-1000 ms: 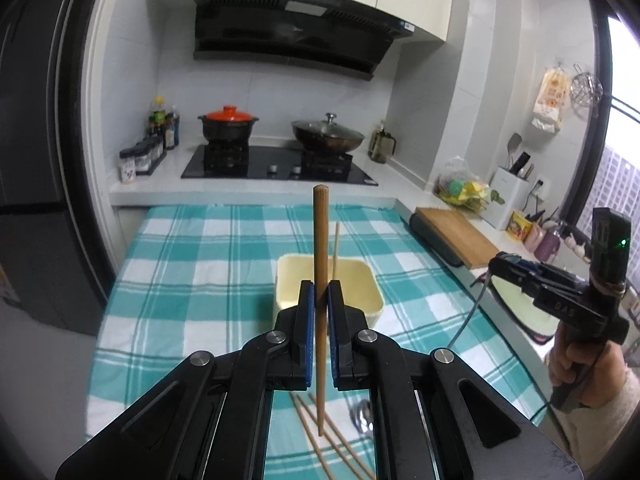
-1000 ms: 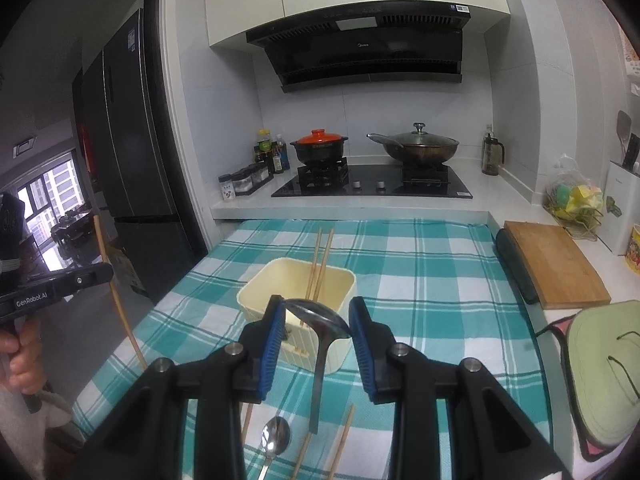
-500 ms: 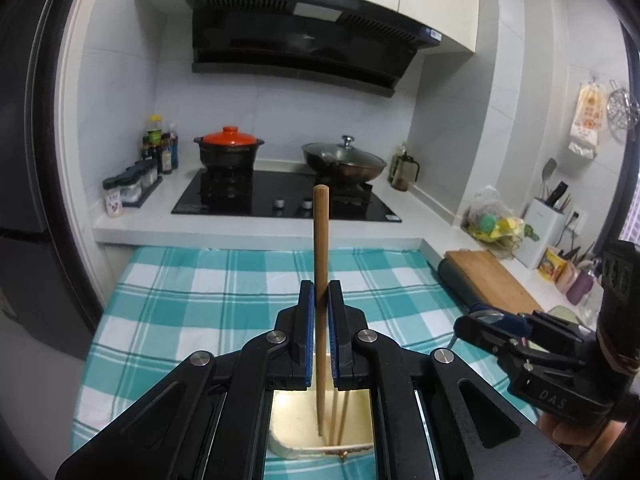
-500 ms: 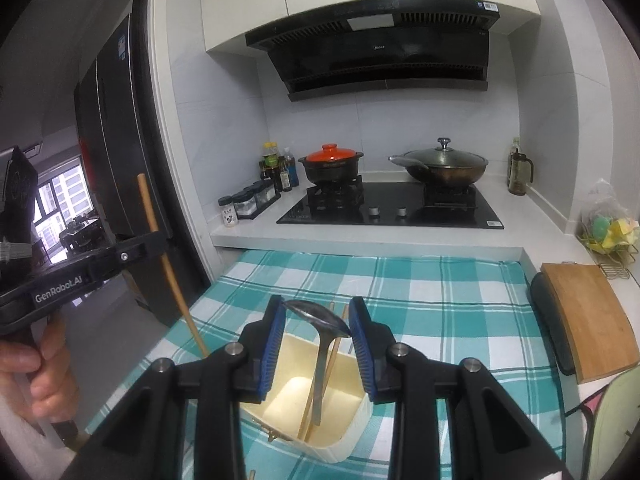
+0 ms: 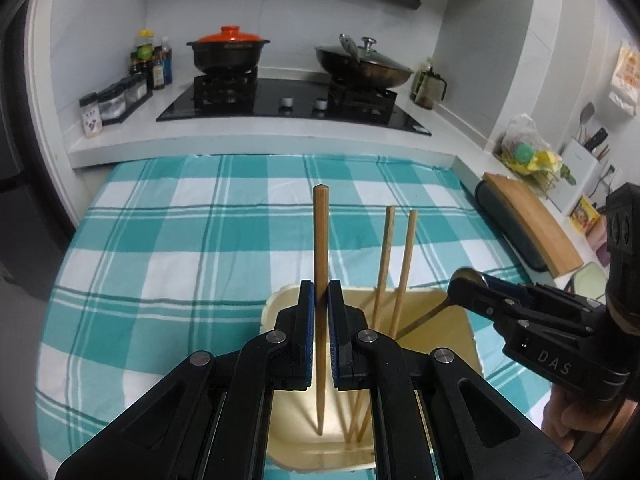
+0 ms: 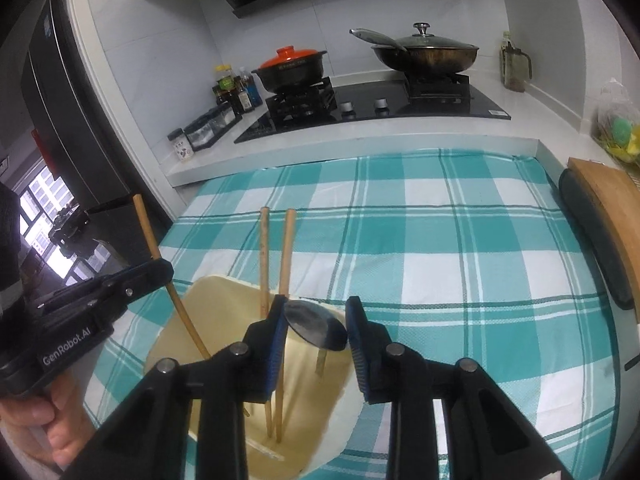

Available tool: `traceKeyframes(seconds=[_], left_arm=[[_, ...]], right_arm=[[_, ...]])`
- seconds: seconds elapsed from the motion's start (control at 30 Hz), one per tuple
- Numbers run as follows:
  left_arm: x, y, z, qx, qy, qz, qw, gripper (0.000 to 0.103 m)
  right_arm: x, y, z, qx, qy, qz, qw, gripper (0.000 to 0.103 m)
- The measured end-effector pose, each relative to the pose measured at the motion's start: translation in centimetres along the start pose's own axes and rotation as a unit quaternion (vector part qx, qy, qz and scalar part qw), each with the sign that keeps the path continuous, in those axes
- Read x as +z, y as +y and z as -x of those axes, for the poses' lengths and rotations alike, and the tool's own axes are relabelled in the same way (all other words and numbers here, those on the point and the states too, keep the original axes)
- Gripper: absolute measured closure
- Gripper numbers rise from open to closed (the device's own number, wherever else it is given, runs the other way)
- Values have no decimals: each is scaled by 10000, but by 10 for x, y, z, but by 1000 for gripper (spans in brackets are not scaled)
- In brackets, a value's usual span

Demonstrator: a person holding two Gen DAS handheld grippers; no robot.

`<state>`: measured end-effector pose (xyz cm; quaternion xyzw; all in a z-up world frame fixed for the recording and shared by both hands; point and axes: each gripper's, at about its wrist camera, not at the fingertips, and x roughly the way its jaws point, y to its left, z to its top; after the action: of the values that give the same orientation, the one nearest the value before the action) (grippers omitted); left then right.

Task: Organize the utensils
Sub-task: 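Lift spoon and chopstick into the cream holder and release both, then return both open tools over the remaining utensils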

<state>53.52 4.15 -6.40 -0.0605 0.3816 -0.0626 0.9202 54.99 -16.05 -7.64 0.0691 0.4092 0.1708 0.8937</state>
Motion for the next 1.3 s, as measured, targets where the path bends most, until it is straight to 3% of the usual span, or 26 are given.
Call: traceKeyframes(seconds=[0.13, 0.23, 0.4, 0.5, 0.57, 0.73, 0.97, 1.07, 1.13, 1.2, 1.3], left_arm=[[-2, 2, -4, 103, 69, 113, 9999, 95], [-4, 9, 15, 52, 3, 218, 9997, 80], [-24, 20, 79, 155, -187, -25, 9997, 57], [-56, 29, 126, 220, -154, -295, 9992, 45], [-86, 33, 155, 273, -61, -503, 9983, 36], [-181, 37, 204, 313, 193, -658, 9972, 30], [-301, 16, 209, 274, 399, 35, 9988, 29], [-325, 5, 202, 298, 440, 202, 9984, 29], [-333, -1, 197, 246, 526, 133, 9982, 29], [-336, -5, 192, 331, 557, -17, 9979, 29], [-338, -1, 189, 493, 444, 128, 9977, 29]], right_arm=[[1, -6, -11, -101, 79, -114, 9999, 74], [5, -10, 0, -111, -77, -291, 9995, 74], [2, -2, 66, -220, -546, 5, 9983, 74], [-14, 3, 119, -139, -730, 177, 9971, 71], [-35, 6, 153, -109, -811, 342, 9961, 71], [-117, 13, 216, -469, -919, 915, 9904, 66], [-269, 7, 225, -1074, -737, 758, 9886, 66], [-323, 7, 215, -1418, -606, 475, 9869, 66], [-346, 5, 205, -1227, -310, 220, 9917, 66], [-359, 5, 198, -1011, -68, 189, 9947, 66], [-366, 8, 196, -1143, -92, 289, 9930, 66]])
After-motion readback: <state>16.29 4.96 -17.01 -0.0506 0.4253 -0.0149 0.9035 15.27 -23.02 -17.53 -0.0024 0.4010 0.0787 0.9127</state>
